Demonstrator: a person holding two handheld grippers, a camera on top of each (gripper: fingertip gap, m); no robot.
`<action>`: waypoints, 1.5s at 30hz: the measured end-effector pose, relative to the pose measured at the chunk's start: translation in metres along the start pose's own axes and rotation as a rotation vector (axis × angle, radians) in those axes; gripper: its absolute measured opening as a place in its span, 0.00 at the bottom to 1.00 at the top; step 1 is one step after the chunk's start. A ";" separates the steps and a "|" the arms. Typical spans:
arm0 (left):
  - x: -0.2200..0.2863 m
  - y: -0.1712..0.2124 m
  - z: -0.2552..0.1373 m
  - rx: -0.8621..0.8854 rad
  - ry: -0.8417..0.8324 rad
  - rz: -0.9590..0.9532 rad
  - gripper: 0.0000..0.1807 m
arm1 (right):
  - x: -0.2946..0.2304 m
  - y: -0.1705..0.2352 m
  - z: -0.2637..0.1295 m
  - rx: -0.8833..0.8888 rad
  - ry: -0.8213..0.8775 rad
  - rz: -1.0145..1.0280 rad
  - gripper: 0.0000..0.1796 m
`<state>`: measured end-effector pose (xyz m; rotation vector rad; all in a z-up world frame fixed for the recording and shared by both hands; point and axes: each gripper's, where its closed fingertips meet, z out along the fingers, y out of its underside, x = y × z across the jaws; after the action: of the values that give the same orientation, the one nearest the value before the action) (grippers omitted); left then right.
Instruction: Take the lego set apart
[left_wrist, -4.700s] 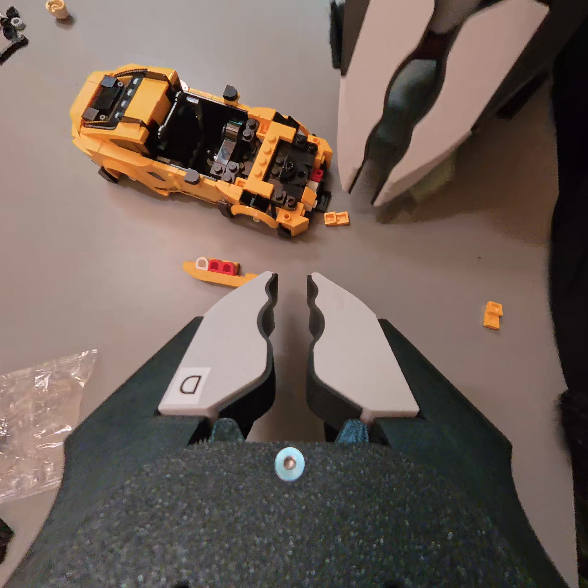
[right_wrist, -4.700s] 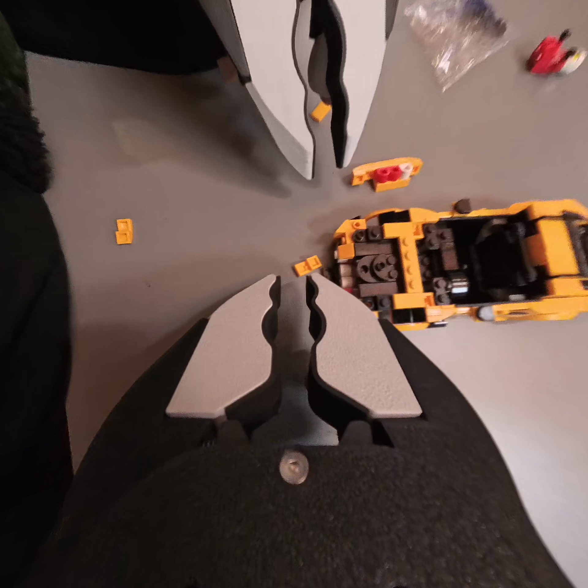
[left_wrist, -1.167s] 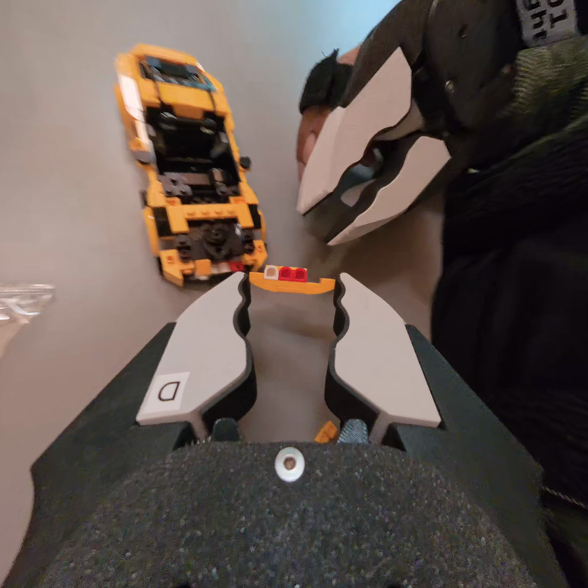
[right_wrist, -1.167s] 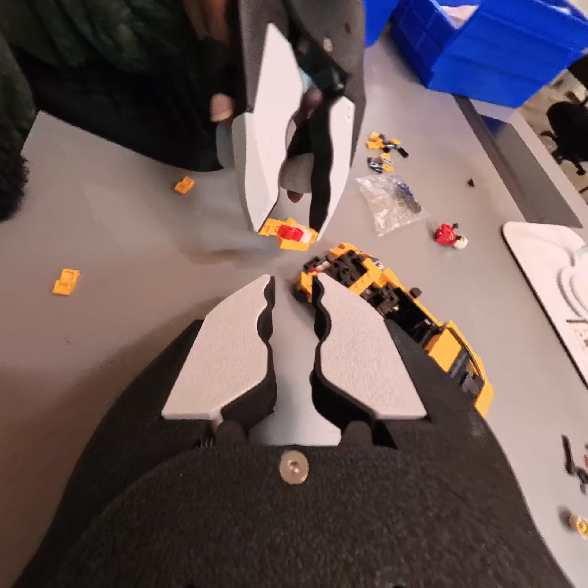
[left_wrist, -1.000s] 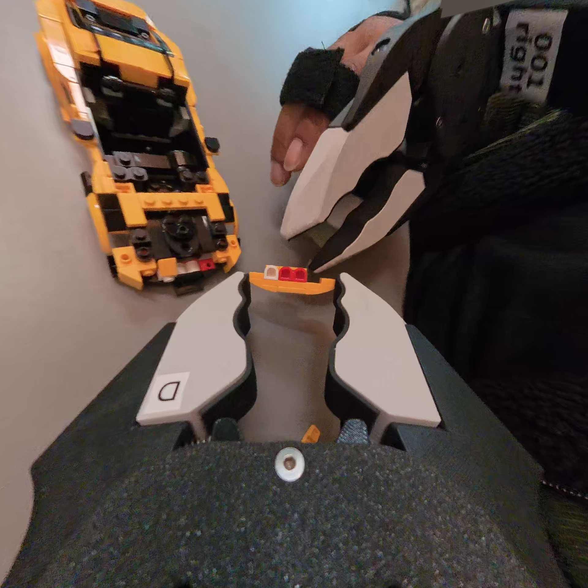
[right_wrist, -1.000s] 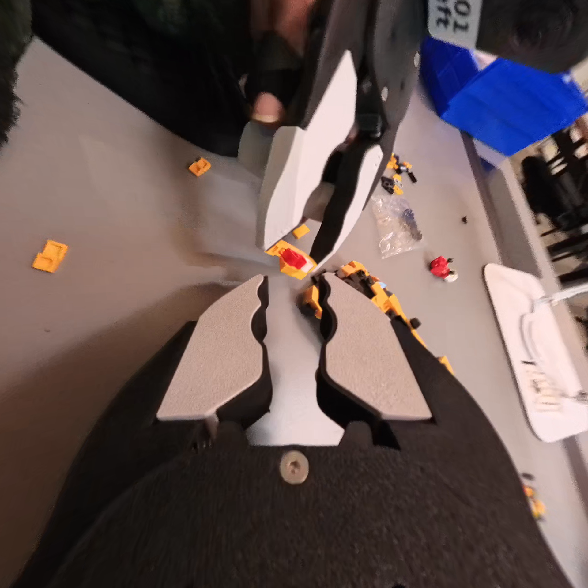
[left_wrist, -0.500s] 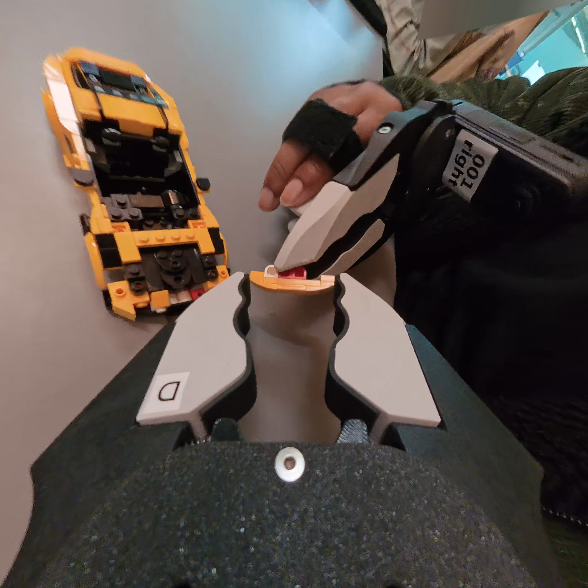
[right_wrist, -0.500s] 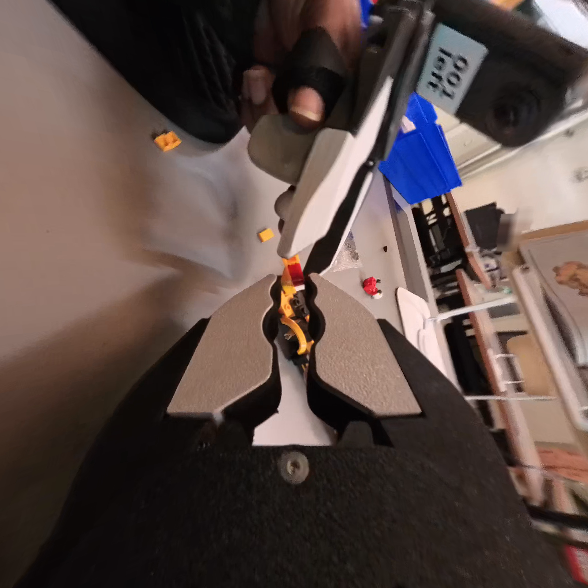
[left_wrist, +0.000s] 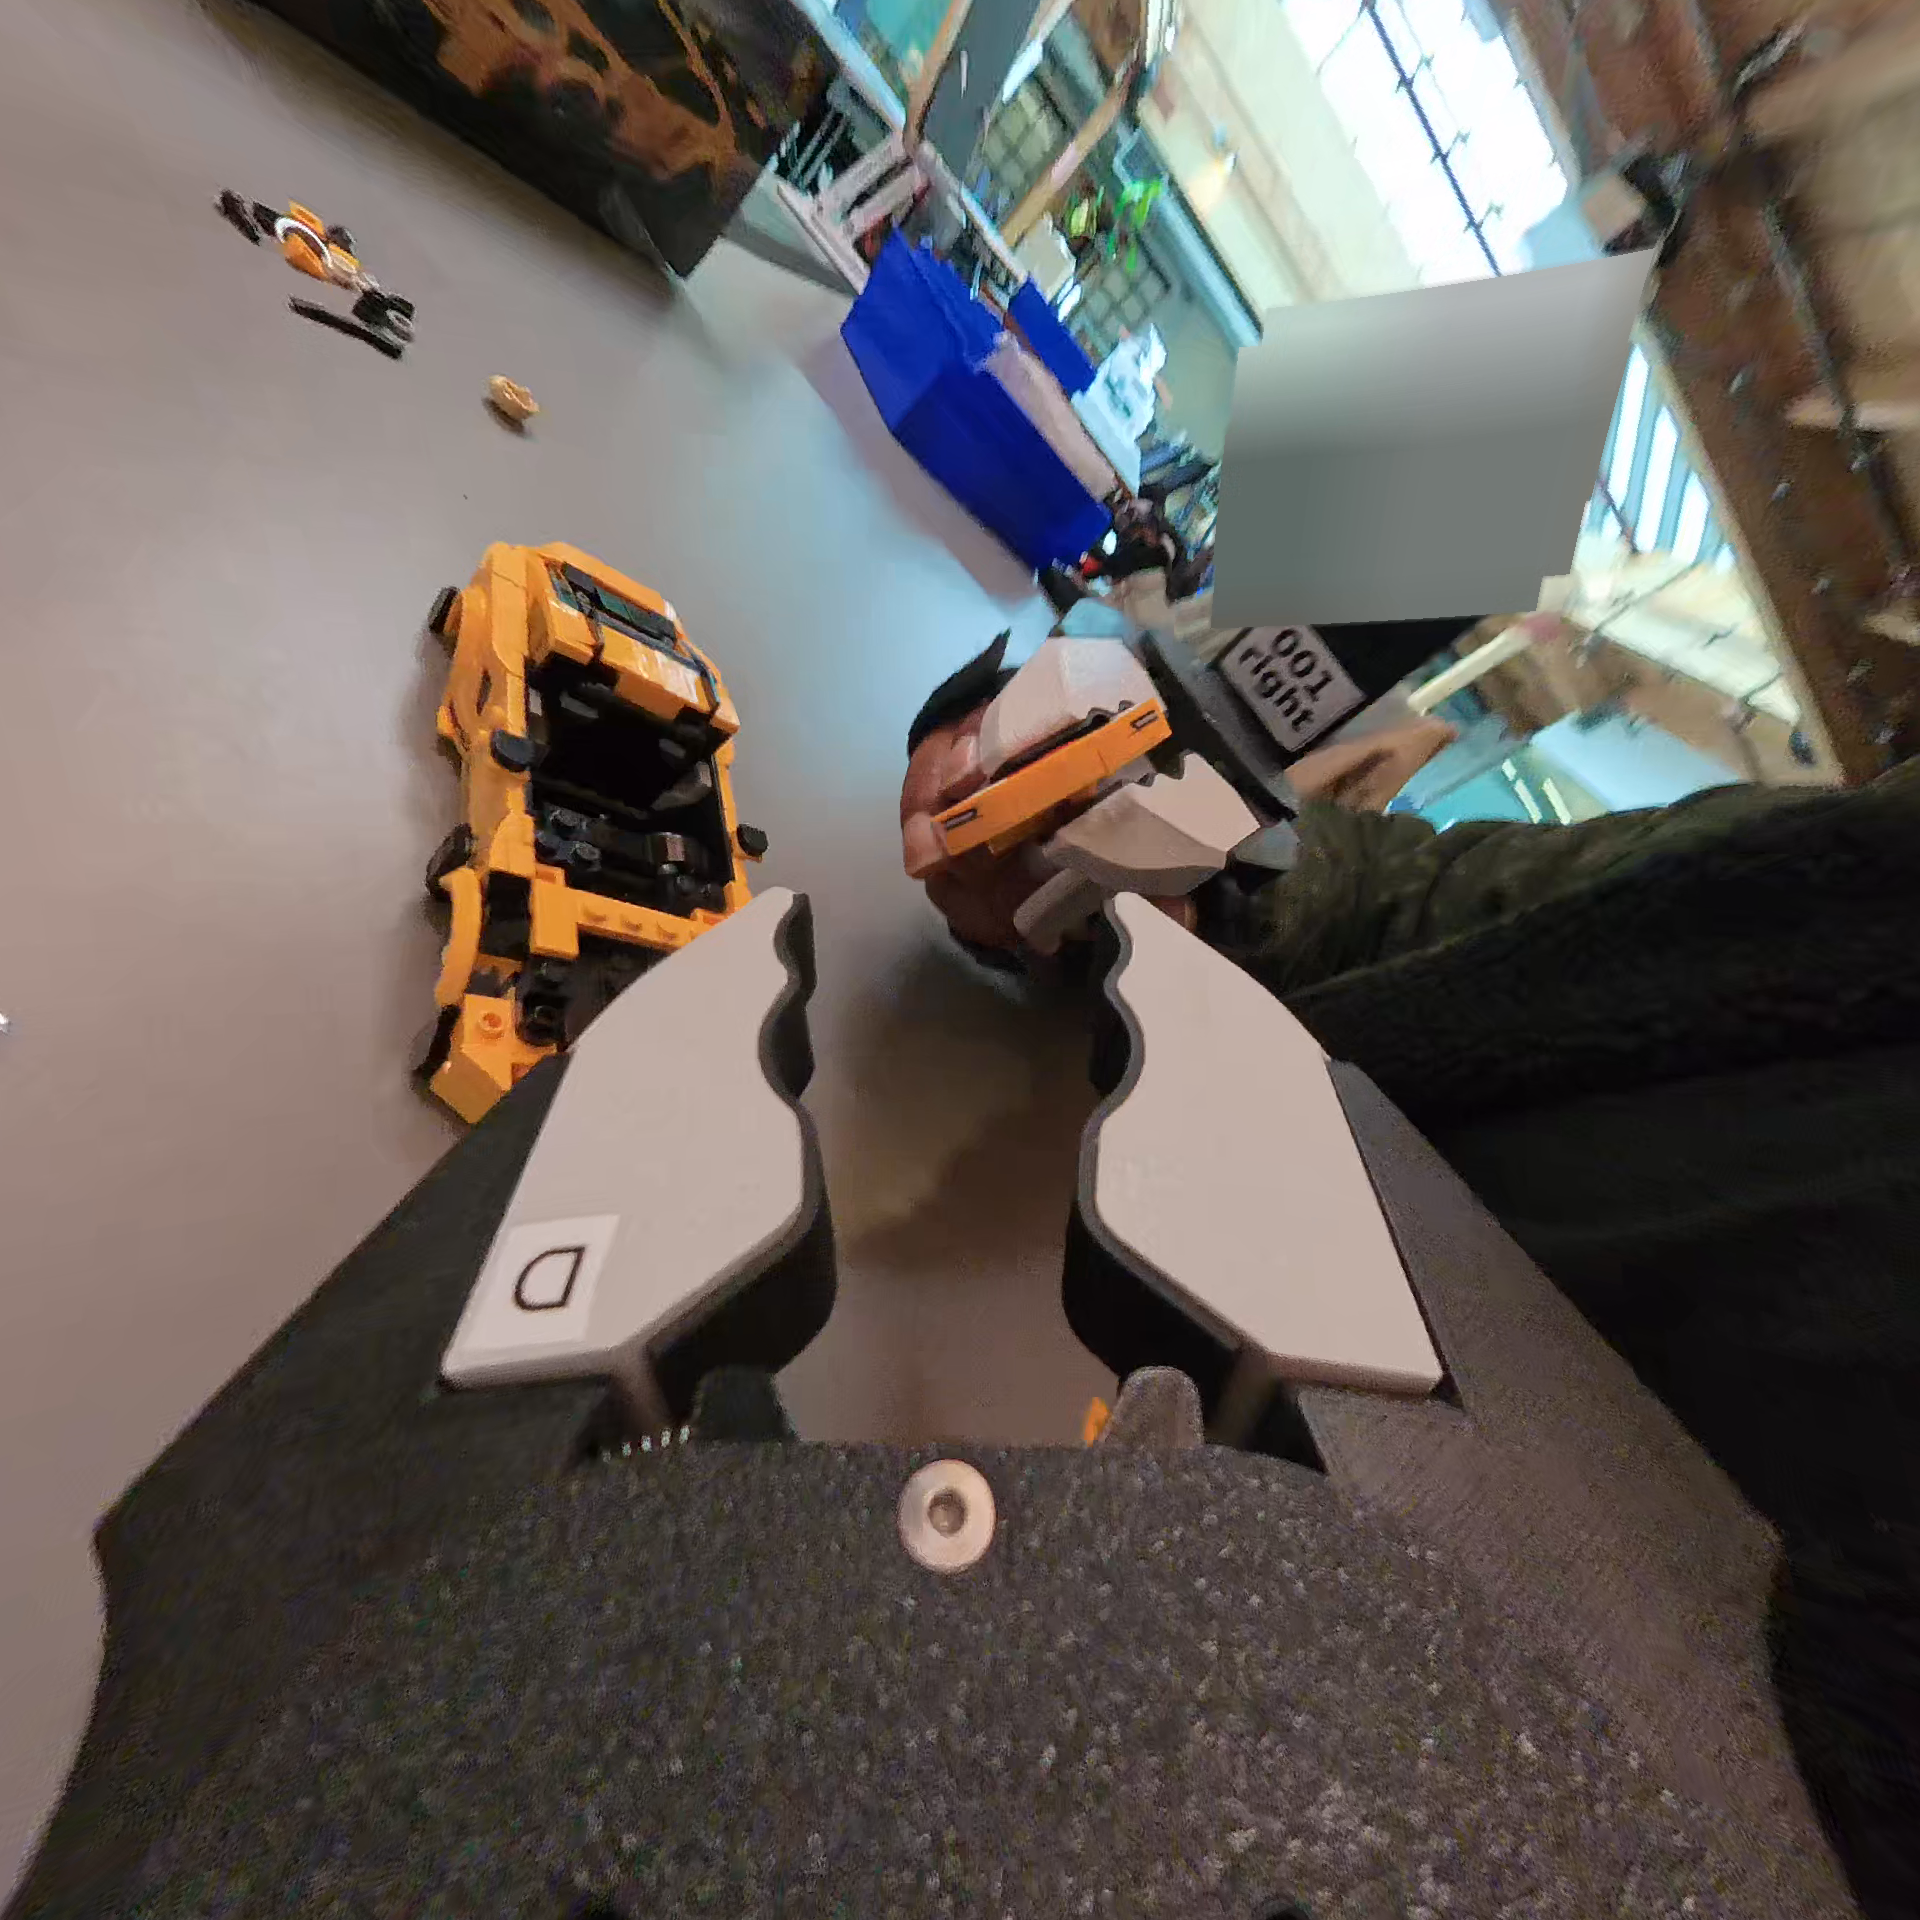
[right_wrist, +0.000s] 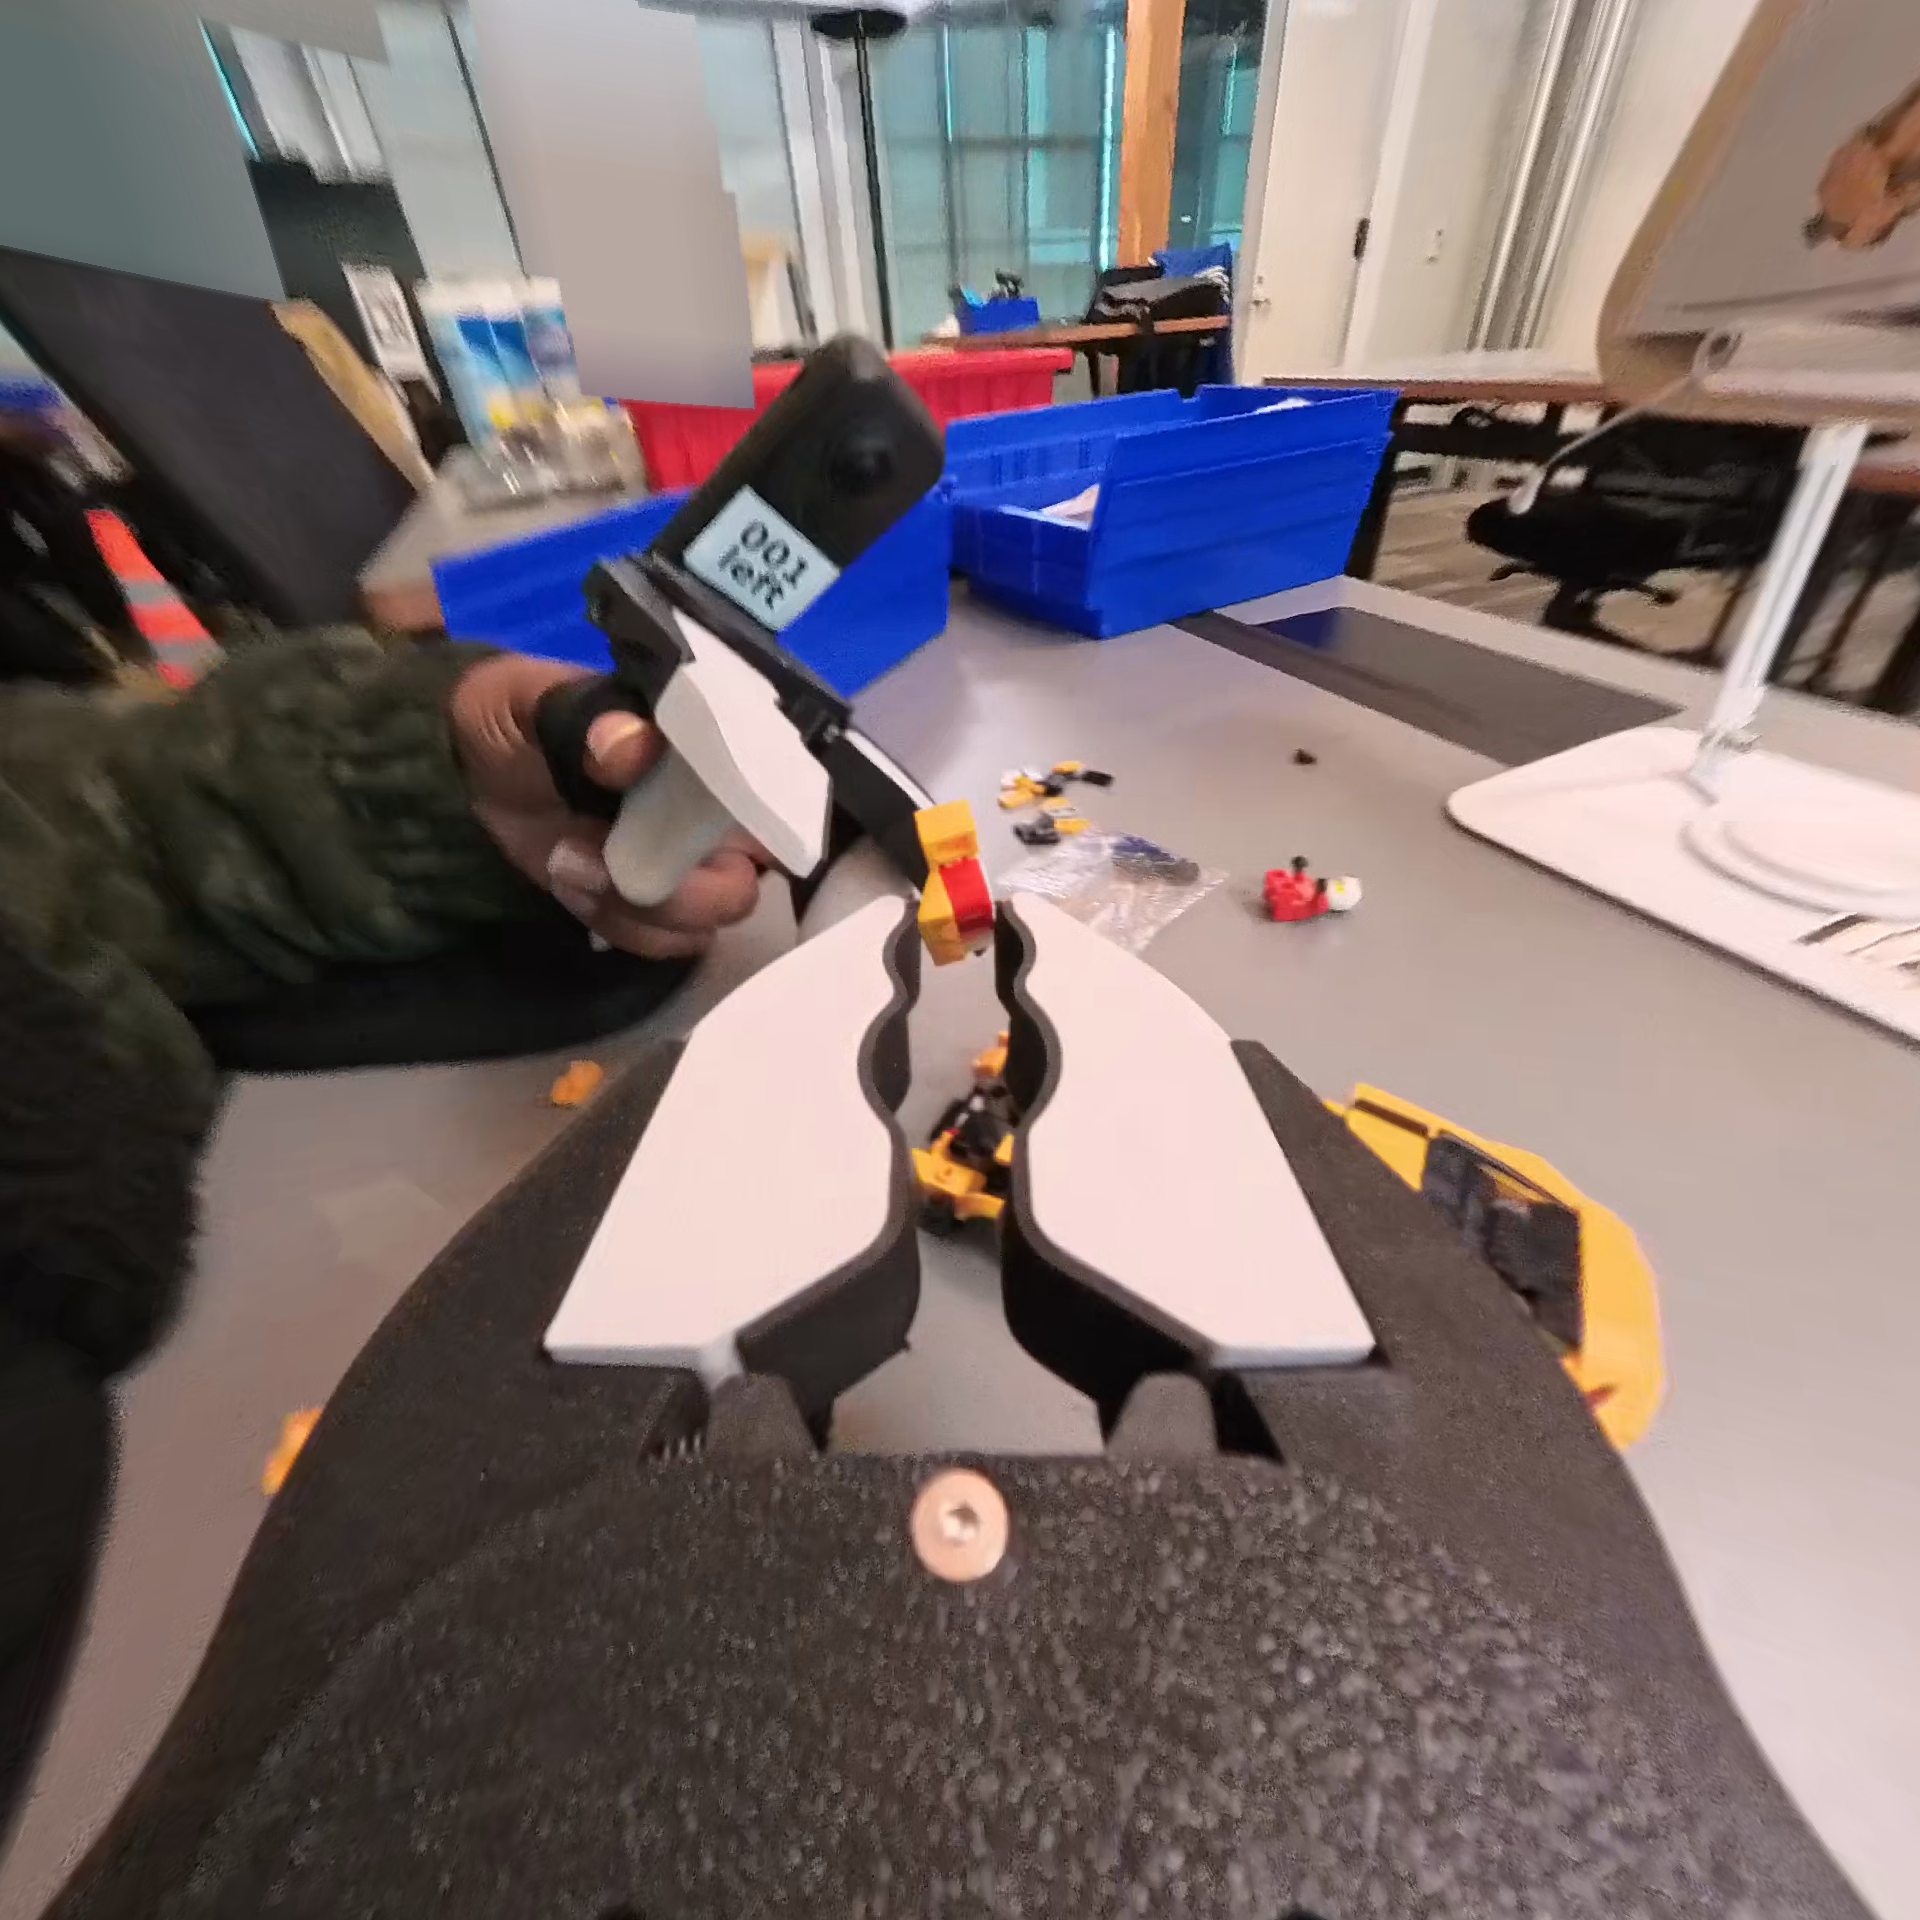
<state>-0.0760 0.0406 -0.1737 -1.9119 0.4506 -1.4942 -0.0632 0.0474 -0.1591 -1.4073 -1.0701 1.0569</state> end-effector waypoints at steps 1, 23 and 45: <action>0.001 -0.003 -0.002 0.024 0.002 -0.009 0.28 | 0.002 -0.003 -0.002 0.024 -0.018 0.070 0.08; -0.002 -0.026 -0.009 0.266 -0.105 -0.060 0.29 | 0.016 -0.011 0.009 0.092 0.044 0.194 0.08; 0.047 -0.027 0.012 0.374 0.102 -0.033 0.28 | -0.012 -0.031 0.002 0.122 0.324 -0.754 0.07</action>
<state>-0.0548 0.0334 -0.1230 -1.5630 0.1678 -1.5757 -0.0695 0.0379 -0.1277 -0.9043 -1.1305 0.3254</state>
